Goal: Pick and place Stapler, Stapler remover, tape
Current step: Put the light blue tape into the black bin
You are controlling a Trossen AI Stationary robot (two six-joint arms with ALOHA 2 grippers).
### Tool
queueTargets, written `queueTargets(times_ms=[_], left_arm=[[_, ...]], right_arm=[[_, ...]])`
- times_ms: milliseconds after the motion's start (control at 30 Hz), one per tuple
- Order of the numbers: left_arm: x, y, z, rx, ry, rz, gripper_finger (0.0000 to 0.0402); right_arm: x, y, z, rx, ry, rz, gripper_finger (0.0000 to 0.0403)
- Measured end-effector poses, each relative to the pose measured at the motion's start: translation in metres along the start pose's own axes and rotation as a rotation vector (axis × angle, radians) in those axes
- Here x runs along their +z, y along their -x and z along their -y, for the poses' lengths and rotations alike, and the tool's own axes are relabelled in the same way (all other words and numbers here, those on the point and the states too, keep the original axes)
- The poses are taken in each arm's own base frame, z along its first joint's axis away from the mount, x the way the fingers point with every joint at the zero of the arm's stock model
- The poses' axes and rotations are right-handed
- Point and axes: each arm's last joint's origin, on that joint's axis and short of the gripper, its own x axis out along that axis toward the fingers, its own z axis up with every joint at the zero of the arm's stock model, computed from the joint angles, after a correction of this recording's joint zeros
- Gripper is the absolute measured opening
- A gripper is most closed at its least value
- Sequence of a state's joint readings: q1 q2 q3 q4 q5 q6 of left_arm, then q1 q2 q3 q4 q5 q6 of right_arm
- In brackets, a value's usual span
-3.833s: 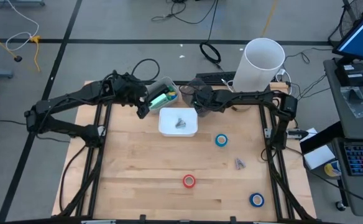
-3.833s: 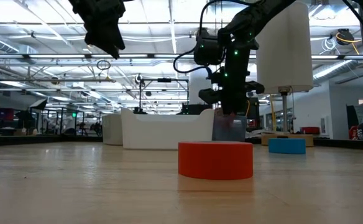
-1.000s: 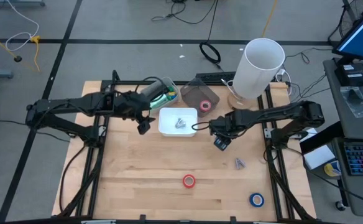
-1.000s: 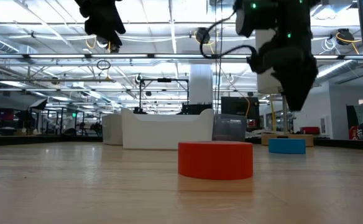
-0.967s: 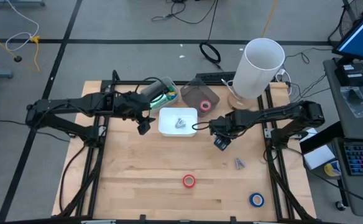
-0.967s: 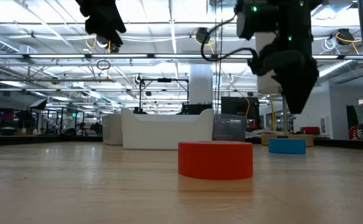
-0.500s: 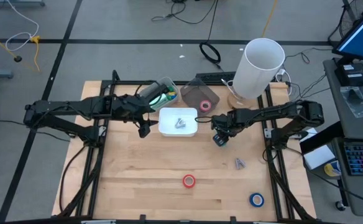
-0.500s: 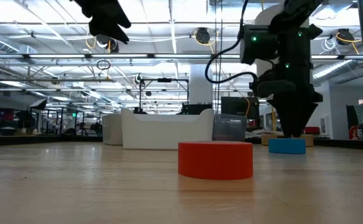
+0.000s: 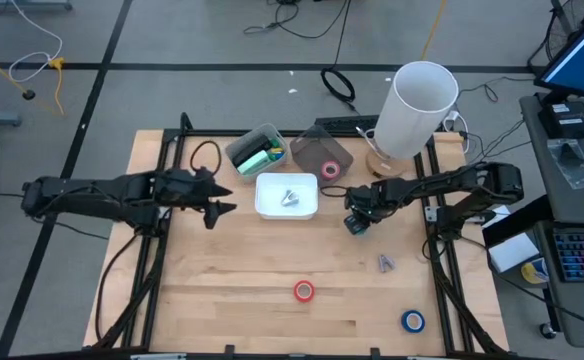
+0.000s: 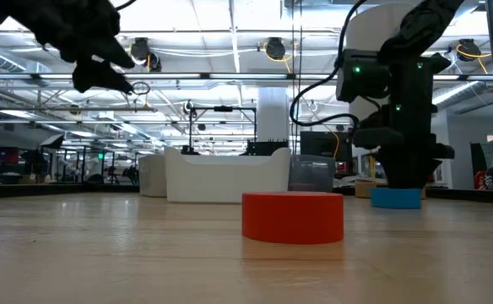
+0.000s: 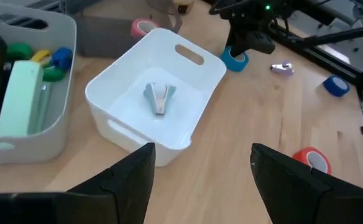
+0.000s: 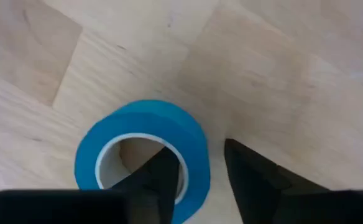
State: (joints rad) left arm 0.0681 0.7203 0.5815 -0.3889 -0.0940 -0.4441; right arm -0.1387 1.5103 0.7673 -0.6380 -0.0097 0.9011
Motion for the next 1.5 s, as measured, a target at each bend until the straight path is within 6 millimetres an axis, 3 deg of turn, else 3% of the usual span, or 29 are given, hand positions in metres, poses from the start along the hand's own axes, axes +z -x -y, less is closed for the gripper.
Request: queueTargets(times_ms=[233, 467, 733, 967, 1200, 1333, 1500], left_arm=[[-0.020, 0.001, -0.009, -0.013, -0.017, -0.016, 0.0262], [-0.031, -0.004, -0.012, -0.043, -0.045, -0.068, 0.0262], [-0.034, -0.005, -0.013, -0.041, -0.048, -0.076, 0.0262], [-0.033, -0.005, -0.013, -0.045, -0.050, -0.068, 0.0262], [-0.030, -0.005, -0.011, -0.059, -0.048, -0.037, 0.0262], [-0.030, -0.005, -0.011, -0.059, -0.046, -0.037, 0.0262], [-0.030, -0.005, -0.011, -0.059, -0.040, -0.036, 0.0262]], right_arm=[[0.000, -0.001, 0.000, 0.005, -0.001, 0.003, 0.0034], [-0.002, 0.013, -0.002, 0.127, -0.024, 0.005, 0.0033], [0.003, 0.071, -0.019, 0.597, -0.040, 0.216, 0.0033], [0.019, 0.135, -0.029, 0.938, -0.021, 0.806, 0.0033], [0.031, 0.158, -0.029, 0.772, -0.033, 1.306, 0.0033], [0.039, 0.167, -0.035, 0.655, -0.013, 1.408, 0.0033], [0.058, 0.179, -0.058, 0.487, 0.039, 1.409, 0.0033]])
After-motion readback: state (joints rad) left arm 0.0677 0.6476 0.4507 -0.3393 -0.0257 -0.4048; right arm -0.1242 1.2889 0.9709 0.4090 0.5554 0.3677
